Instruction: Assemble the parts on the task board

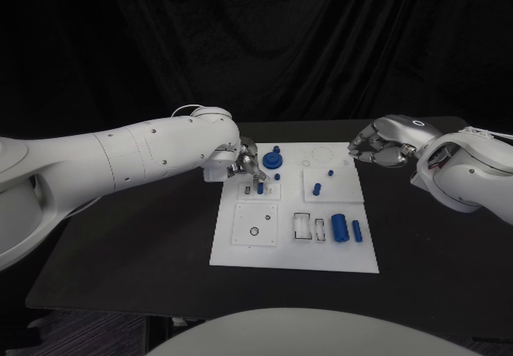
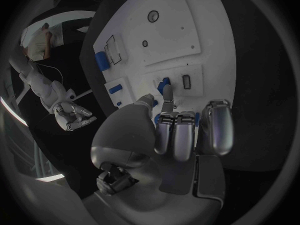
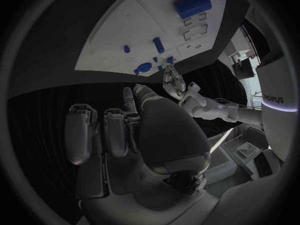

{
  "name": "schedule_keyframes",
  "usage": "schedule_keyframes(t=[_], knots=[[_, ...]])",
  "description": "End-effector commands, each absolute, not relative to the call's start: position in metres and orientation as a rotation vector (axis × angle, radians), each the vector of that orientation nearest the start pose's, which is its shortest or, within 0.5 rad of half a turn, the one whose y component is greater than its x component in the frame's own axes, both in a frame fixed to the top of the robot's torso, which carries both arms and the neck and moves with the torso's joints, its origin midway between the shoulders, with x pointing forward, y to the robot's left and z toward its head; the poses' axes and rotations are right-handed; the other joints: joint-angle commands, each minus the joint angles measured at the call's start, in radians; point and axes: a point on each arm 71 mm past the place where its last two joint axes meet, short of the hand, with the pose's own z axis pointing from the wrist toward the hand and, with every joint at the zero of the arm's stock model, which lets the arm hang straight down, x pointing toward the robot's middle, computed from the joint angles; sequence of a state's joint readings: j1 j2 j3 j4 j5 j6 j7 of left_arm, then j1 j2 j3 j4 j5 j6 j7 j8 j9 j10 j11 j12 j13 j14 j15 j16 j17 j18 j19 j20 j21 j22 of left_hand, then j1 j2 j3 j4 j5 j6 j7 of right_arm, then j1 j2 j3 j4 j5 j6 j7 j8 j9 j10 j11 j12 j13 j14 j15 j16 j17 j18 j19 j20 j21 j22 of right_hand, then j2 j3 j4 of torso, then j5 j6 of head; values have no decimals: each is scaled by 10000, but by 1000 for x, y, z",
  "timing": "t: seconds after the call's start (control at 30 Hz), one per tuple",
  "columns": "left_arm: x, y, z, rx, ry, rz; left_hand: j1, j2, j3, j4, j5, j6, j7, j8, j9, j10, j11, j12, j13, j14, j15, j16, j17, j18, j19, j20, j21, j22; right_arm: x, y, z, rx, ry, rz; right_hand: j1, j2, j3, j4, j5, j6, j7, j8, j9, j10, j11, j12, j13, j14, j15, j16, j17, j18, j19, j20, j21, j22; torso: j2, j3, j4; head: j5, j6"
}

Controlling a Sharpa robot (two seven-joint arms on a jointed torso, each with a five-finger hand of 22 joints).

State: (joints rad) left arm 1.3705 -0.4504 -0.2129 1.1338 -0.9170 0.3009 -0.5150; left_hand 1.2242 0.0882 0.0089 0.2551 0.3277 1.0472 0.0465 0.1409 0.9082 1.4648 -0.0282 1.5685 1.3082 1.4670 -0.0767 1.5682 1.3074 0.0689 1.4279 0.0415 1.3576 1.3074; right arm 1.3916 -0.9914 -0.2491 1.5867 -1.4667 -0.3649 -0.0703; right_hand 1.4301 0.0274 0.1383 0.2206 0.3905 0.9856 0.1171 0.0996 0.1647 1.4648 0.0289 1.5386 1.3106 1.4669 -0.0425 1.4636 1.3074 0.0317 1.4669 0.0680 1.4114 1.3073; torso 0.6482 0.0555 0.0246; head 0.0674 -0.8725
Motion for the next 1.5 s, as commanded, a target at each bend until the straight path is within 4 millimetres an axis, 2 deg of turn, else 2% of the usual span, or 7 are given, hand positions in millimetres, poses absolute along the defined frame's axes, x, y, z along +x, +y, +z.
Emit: schedule_keyframes(t=[0.03,0.8,1.03,1.3,1.5], knots=[[537,128,-221,-429,24952,-3538,106,-11,50,13,42,71,6,-68,-8,1060,75,23,2625,1038,78,26,2634,-48,-41,23,-24,1090,475,-257,-163,-2291,16428,5101,73,-16,38,-7,50,68,13,-42,-9,587,69,-64,1993,682,62,-43,1082,107,345,33,-62,2052,-2,-1,11,-21,-2],[535,129,-226,-471,25143,-3291,162,-43,108,-39,85,141,-14,4,68,1060,62,23,2625,1038,71,26,2634,-36,-67,18,-72,1071,475,-257,-164,-2321,16515,5087,69,-20,57,-11,53,75,14,-45,-11,575,69,-76,1974,680,60,-54,1068,108,344,30,-69,2050,-10,8,18,-42,-2],[536,130,-227,-478,25181,-3281,166,-41,114,-43,86,140,-14,11,78,1060,60,23,2625,1038,71,26,2634,-34,-70,18,-76,1069,475,-257,-164,-2333,16548,5083,69,-20,57,-11,53,75,14,-45,-11,575,69,-76,1974,680,60,-54,1068,108,344,30,-69,2050,-8,5,2,-12,-2],[535,128,-228,-417,25222,-3350,172,-36,127,-48,91,133,-16,23,101,1060,60,23,2625,1038,70,26,2634,-32,-75,17,-85,1065,475,-257,-164,-2348,16594,5077,67,-23,72,-14,53,86,12,-45,-12,567,68,-84,1962,676,58,-69,1048,110,341,29,-81,2046,-1,8,9,-45,-2],[535,127,-229,-390,25210,-3443,252,-16,270,-117,224,36,-27,87,265,1060,50,23,2625,1038,61,26,2634,-24,-98,9,-128,1058,475,-256,-165,-2363,16639,5075,67,-23,72,-14,53,86,12,-45,-12,567,68,-84,1962,676,58,-69,1048,110,341,29,-81,2046,-5,6,12,-46,-2]])
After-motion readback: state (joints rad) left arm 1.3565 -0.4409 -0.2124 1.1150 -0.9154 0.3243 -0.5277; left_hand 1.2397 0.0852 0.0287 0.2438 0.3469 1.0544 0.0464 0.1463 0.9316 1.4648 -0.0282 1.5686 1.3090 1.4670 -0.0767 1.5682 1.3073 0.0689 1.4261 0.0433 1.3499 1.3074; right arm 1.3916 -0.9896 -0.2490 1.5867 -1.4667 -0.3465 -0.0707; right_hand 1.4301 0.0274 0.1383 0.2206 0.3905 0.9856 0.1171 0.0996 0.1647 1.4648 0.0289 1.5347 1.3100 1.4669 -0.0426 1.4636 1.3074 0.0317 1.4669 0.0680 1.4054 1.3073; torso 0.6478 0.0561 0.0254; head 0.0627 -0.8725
